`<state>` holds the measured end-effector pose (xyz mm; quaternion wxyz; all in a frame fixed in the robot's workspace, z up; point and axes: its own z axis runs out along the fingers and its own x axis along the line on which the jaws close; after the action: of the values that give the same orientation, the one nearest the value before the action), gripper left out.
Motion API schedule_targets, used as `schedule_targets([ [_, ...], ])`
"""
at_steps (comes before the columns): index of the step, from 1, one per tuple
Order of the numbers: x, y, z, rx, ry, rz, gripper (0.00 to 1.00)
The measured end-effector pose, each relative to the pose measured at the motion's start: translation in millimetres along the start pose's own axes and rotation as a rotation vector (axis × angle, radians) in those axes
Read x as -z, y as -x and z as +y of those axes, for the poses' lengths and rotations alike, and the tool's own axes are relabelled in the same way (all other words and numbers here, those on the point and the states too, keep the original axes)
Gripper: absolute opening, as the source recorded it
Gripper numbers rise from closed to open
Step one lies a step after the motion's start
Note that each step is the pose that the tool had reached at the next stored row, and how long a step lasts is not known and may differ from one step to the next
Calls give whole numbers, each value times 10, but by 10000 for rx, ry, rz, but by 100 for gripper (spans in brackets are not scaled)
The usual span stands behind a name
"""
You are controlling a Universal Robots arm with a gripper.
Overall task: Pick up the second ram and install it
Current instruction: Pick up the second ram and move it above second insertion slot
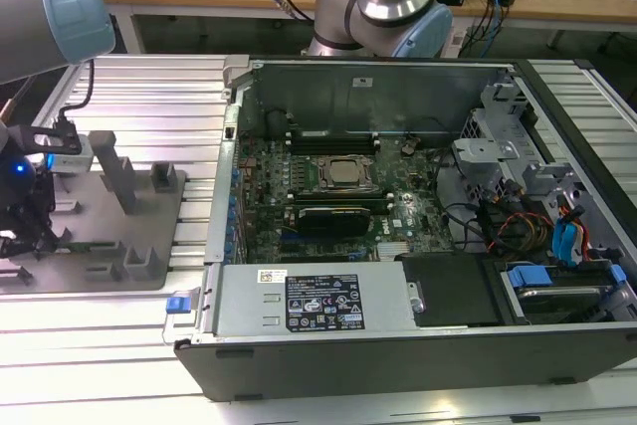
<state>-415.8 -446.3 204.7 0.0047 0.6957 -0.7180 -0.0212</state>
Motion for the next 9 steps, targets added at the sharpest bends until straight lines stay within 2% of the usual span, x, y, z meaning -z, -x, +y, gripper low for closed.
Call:
schedule_targets([
  [4,0,1,0,128,2,24,10],
  [9,41,2,1,377,4,30,10],
])
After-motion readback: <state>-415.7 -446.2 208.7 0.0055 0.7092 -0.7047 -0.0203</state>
